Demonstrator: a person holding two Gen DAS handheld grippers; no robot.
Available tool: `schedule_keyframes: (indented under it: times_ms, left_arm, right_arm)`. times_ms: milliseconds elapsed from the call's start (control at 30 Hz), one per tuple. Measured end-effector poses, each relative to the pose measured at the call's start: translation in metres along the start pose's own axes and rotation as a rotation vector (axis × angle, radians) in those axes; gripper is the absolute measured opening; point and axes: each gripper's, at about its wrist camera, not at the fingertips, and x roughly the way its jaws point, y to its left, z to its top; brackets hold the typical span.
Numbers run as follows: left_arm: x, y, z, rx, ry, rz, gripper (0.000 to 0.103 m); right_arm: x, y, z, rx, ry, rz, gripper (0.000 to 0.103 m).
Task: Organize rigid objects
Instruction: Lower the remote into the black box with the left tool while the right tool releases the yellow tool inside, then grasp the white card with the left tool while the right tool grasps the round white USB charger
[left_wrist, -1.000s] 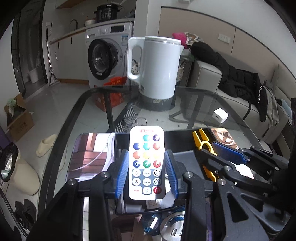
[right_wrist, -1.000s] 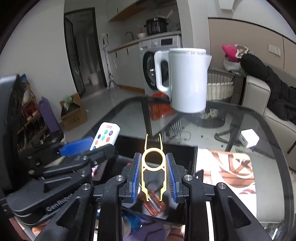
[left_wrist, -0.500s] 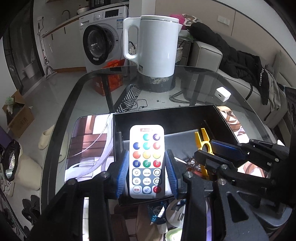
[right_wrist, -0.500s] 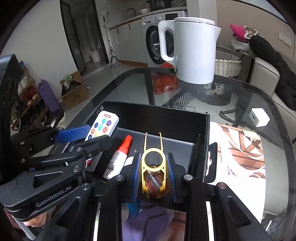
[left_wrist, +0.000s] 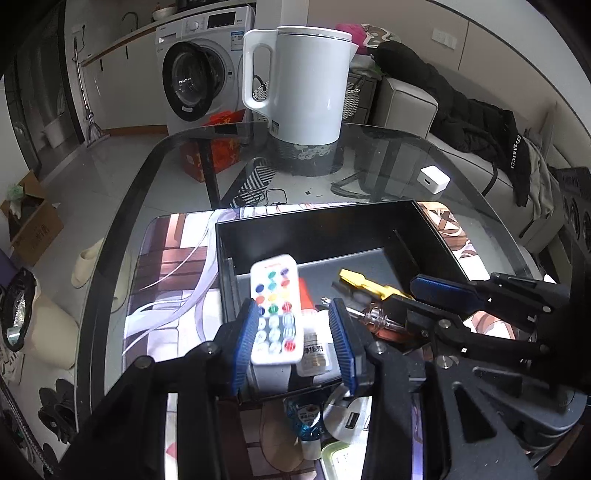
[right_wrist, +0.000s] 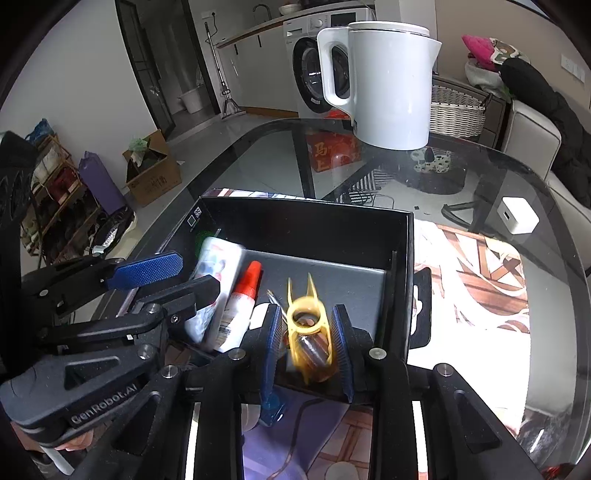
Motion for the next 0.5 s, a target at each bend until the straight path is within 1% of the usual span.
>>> schedule_keyframes:
  times_ms: [67,167,333,367,467,500]
  left_arm:
    - [-0.002,-0.002,-0.001,0.009,-0.003,0.005,0.039]
    - [-0.008,-0.005,-0.004,0.019,-0.012,0.002,0.039]
    - [-0.026,-0.005,-0.010,0.016,-0.028,-0.017,0.040]
    - [-0.030,-0.005,-0.012,0.013,-0.026,-0.023,0.041]
    - [-0.043,-0.003,-0.019,0.009,-0.034,-0.049,0.049]
    - [-0.047,-0.002,-0.023,0.010,-0.037,-0.049,0.049]
  right_arm:
    - [-0.002,0.000,0.000,0.001,-0.003,0.001,0.029]
    - [-0.008,-0.001,-0.002,0.010,-0.013,0.005,0.032]
    - [-0.029,0.002,-0.006,0.005,-0.055,0.006,0.032]
    - [-0.033,0.004,-0.008,0.003,-0.061,0.008,0.033]
    - [-0.044,0.007,-0.015,-0.008,-0.066,0.025,0.033]
    - [-0.048,0.009,-0.018,-0.016,-0.066,0.029,0.033]
